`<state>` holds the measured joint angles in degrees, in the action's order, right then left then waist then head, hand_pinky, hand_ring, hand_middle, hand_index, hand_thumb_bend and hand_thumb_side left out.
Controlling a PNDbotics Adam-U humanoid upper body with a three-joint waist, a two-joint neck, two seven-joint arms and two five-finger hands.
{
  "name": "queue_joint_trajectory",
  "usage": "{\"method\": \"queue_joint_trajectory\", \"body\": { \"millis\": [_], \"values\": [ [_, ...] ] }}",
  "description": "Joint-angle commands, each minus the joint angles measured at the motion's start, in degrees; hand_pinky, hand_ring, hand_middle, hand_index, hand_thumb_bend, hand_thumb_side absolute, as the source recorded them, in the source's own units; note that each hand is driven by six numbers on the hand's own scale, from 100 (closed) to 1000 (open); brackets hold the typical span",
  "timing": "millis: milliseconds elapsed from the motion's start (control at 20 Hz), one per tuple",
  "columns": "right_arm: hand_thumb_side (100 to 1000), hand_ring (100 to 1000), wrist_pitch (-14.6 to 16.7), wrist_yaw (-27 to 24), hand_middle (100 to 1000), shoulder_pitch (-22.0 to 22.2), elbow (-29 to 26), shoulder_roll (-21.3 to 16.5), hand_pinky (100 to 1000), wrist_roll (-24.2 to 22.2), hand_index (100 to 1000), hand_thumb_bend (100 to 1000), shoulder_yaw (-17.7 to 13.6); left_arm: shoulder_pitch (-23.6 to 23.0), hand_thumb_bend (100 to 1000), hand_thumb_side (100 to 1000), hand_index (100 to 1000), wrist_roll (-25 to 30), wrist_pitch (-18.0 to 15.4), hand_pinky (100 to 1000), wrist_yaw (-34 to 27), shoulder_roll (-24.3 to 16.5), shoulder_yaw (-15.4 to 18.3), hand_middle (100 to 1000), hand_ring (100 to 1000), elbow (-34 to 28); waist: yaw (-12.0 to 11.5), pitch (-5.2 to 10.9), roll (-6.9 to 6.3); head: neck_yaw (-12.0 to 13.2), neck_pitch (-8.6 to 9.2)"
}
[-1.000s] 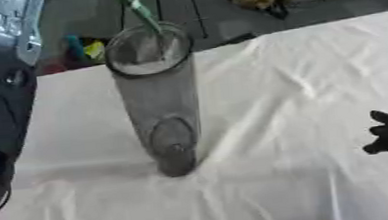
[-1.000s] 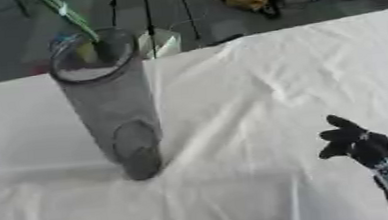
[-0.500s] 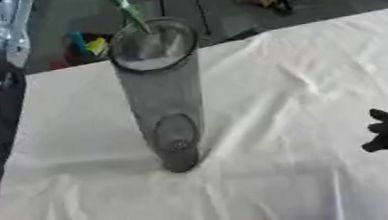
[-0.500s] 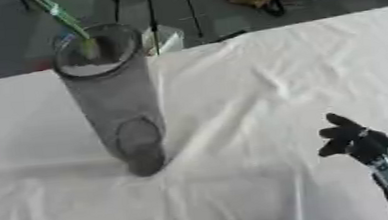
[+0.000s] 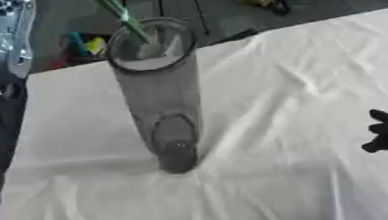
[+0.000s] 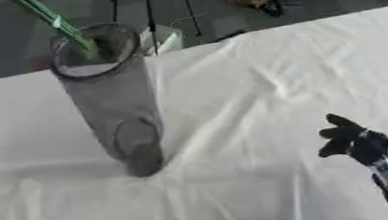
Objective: Arrange flowers into the vase.
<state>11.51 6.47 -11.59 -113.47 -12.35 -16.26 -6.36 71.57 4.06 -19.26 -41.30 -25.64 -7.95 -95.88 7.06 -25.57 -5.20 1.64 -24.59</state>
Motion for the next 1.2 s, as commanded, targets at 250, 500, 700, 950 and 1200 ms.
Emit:
{"method": "queue_joint_trajectory", "body": {
  "millis": [250,500,700,950,1200],
  "values": [
    [1000,1000,0.0,-0.3,547,-0.2,-1.1,-0.2,719,0.1,783,100,-0.5,0.5,108,804,118,-1.1,1.5,100,0.9,-0.5,-0.2,100,100,0.4,0.0,0.32,0.46,-0.1,0.32],
    [1000,1000,0.1,-0.3,547,-0.3,-1.1,-0.2,719,0.1,783,100,-0.5,0.1,112,805,118,-2.0,1.1,100,2.3,0.0,-0.2,100,100,0.8,0.2,0.22,0.52,-0.1,0.63],
    [1000,1000,0.2,-0.4,546,-0.5,-1.1,-0.1,720,0.1,783,100,-0.5,0.0,110,805,118,-1.0,0.3,100,2.1,0.6,-0.2,100,100,1.2,0.4,-0.03,0.61,0.0,1.25],
    [1000,1000,0.2,-0.4,546,-0.6,-1.1,0.0,720,0.0,783,100,-0.5,-0.2,111,811,118,-0.1,0.4,100,2.4,0.9,-0.2,100,100,2.2,0.5,-0.43,0.64,0.1,1.50],
    [1000,1000,0.2,-0.3,546,-0.6,-1.1,0.1,720,-0.1,784,100,-0.5,-0.3,108,818,118,0.0,0.7,100,3.2,1.2,-0.3,100,100,3.6,0.6,-0.63,0.61,0.1,1.34]
  ]
}}
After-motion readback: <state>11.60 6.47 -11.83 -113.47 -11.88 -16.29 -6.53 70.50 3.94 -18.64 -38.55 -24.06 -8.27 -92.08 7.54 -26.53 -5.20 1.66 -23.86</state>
